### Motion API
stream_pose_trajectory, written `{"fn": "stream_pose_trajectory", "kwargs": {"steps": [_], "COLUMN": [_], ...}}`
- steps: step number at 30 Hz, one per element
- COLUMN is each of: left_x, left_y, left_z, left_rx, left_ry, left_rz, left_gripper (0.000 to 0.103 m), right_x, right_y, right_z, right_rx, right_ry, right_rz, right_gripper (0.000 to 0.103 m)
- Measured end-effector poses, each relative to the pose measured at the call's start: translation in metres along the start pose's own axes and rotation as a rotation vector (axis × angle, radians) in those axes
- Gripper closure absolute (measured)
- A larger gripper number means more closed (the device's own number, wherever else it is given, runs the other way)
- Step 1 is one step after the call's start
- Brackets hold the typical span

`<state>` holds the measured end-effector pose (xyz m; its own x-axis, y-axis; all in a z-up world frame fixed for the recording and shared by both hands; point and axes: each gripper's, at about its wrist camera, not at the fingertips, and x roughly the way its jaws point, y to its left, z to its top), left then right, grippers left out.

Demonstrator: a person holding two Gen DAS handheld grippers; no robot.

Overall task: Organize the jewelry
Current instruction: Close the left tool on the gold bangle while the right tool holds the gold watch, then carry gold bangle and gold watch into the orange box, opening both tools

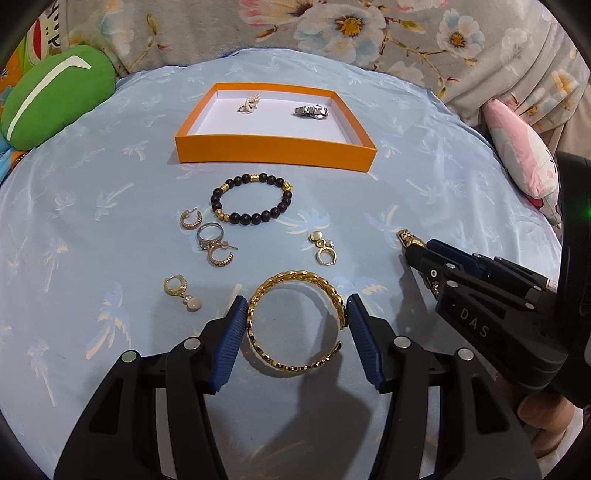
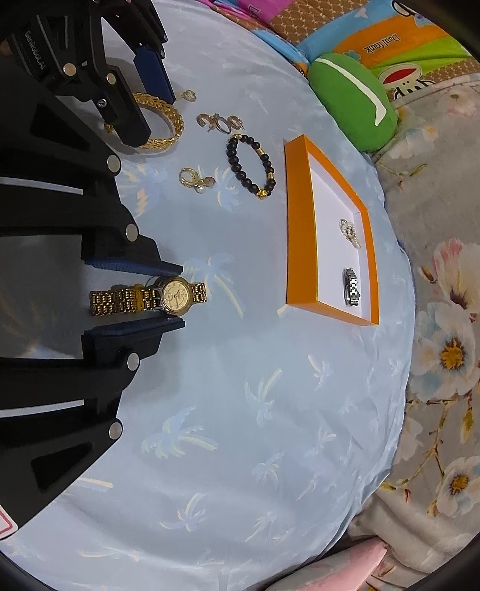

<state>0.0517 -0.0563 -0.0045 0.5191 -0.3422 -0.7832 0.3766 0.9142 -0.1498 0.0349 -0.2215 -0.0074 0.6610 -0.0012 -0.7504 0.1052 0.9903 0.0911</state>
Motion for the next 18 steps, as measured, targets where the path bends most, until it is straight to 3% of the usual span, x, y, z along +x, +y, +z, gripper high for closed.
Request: {"fn": "stream_pose_trajectory", "kwargs": {"steps": [10,18], "left_x": [-0.012,-0.009], "left_y": [0.026,0.049], "left_z": [0.034,0.094], "left_rx": [-0.020,0.001], "left_ry": [-0.055,-0.157], "left_rz": [0.020,0.074], "left_gripper": [0.049,0.049], "right_x": [-0.009,0.005], "right_y": [0.003,0.008], "right_z": [0.035,0.090], "right_rx": [0.021,0.014], "right_ry": [-0.057,-0.123], "right_rz": [0.043,0.063], "right_gripper": [0.082,0.082]}}
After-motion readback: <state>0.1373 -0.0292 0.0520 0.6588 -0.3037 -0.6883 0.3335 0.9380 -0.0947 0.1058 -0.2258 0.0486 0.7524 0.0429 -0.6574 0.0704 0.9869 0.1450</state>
